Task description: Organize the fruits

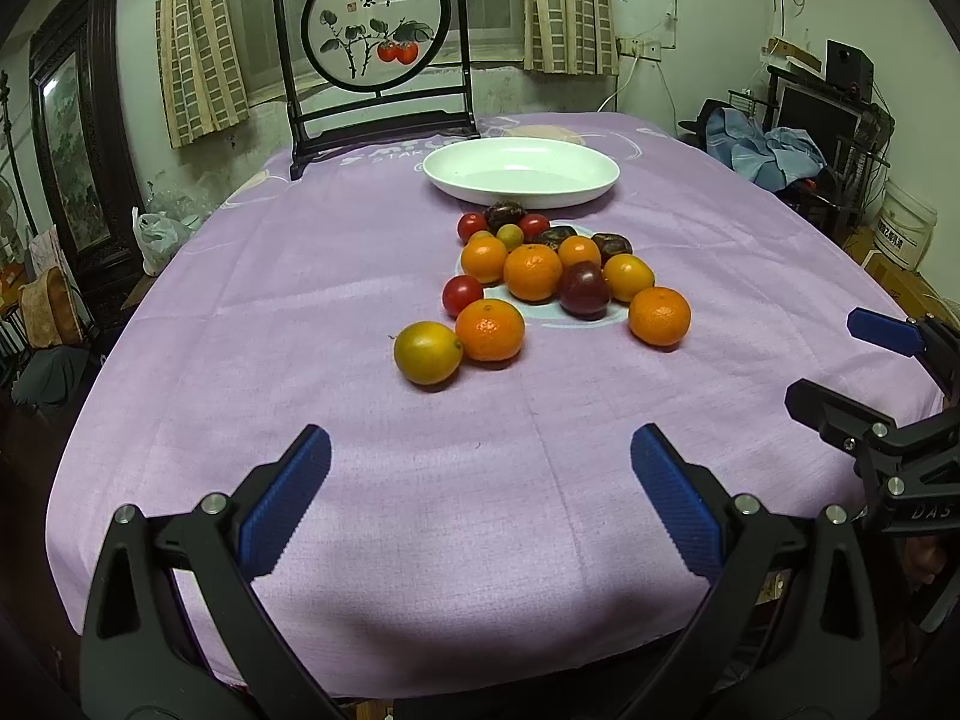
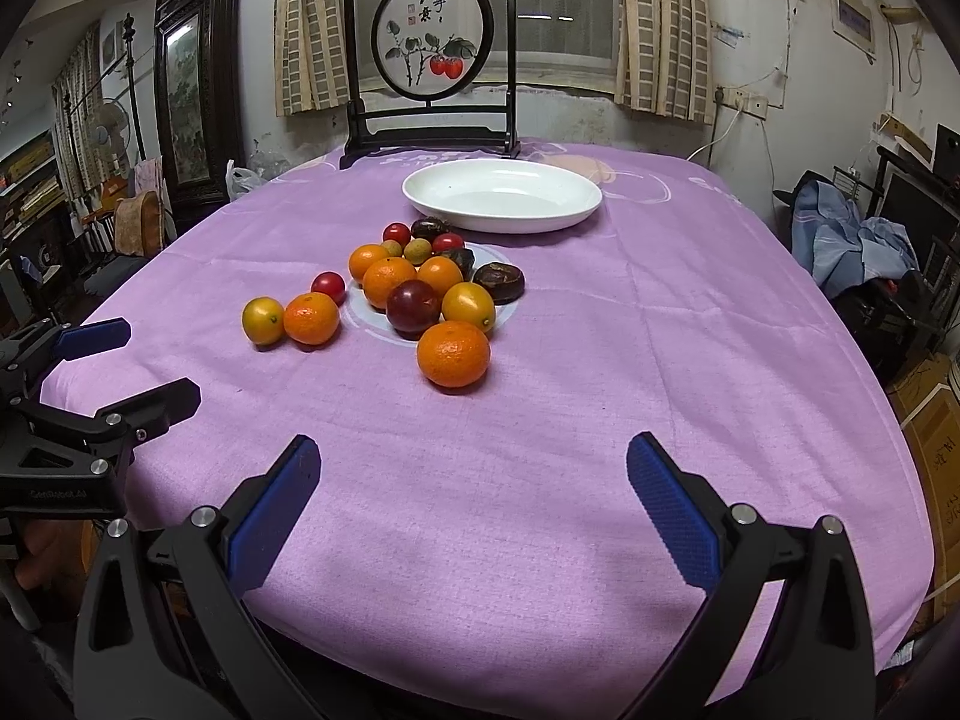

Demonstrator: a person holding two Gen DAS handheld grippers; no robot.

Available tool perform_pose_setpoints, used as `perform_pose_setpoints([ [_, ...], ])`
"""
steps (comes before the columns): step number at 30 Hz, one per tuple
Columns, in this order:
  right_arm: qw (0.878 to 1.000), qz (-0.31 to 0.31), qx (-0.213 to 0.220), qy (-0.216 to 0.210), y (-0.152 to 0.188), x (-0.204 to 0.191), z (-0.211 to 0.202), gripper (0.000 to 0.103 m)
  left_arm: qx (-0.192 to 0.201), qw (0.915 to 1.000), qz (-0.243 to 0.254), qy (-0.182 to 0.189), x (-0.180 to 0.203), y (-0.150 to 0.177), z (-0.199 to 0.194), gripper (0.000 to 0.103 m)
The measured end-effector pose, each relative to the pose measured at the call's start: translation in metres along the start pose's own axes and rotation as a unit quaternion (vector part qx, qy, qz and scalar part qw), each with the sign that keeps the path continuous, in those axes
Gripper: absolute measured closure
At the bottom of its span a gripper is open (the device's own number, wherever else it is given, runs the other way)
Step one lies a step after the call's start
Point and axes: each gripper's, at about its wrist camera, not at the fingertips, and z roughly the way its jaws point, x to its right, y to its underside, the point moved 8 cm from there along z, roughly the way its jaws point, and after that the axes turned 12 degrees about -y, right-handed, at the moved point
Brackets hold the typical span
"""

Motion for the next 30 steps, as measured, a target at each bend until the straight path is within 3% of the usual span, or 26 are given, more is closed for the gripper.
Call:
perform_pose_setpoints([
  [30, 1.000, -0.002, -0.004, -0.002, 0.0022, -0.0015, 0.0040, 0.001, 0.001, 1.0000, 0.001, -0.002, -0.0004, 0.0036, 0.0027, 0.002],
])
